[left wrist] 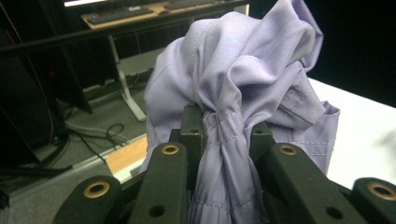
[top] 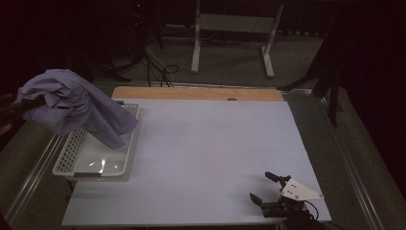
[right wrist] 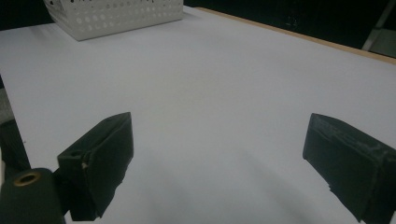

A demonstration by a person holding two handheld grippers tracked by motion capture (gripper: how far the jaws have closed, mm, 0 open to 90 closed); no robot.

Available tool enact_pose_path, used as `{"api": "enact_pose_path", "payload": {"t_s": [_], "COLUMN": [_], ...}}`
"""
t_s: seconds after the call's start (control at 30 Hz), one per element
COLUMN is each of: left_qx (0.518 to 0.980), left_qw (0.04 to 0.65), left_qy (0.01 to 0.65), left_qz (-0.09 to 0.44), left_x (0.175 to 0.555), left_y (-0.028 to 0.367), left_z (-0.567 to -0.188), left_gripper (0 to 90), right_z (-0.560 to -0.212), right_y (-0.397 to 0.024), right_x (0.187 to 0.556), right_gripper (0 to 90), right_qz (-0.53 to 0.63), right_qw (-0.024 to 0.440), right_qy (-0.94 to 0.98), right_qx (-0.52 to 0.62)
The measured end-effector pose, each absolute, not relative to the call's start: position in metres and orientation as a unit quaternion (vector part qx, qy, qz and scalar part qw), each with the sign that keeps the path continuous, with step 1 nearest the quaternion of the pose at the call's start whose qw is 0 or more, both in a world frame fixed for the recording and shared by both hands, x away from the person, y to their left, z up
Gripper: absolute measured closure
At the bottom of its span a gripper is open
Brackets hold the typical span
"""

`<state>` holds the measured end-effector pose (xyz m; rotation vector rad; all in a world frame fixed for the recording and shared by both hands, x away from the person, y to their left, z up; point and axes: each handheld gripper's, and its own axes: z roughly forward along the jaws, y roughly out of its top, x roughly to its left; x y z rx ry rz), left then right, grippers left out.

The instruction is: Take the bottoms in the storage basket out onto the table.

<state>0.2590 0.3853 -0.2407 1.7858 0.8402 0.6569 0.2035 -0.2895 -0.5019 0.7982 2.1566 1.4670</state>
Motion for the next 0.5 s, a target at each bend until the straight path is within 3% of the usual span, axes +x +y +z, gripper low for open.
{"api": "enact_pose_path", "payload": {"t_s": [0.5], "left_qx": [0.758], "left_qw": [0.528], "left_qy": [0.299], "left_qz": [0.24], "left_x": [0.287], "left_y": [0.336], "left_z": [-0.236], "left_gripper": [76.6], "right_z": [-0.502], "right_y": [-0.29], "right_x": [0.203], "right_gripper": [8.8], "right_qz": [0.528], "right_qw": [0.209], "right_qy": [0.771], "right_qx": [0.288]}}
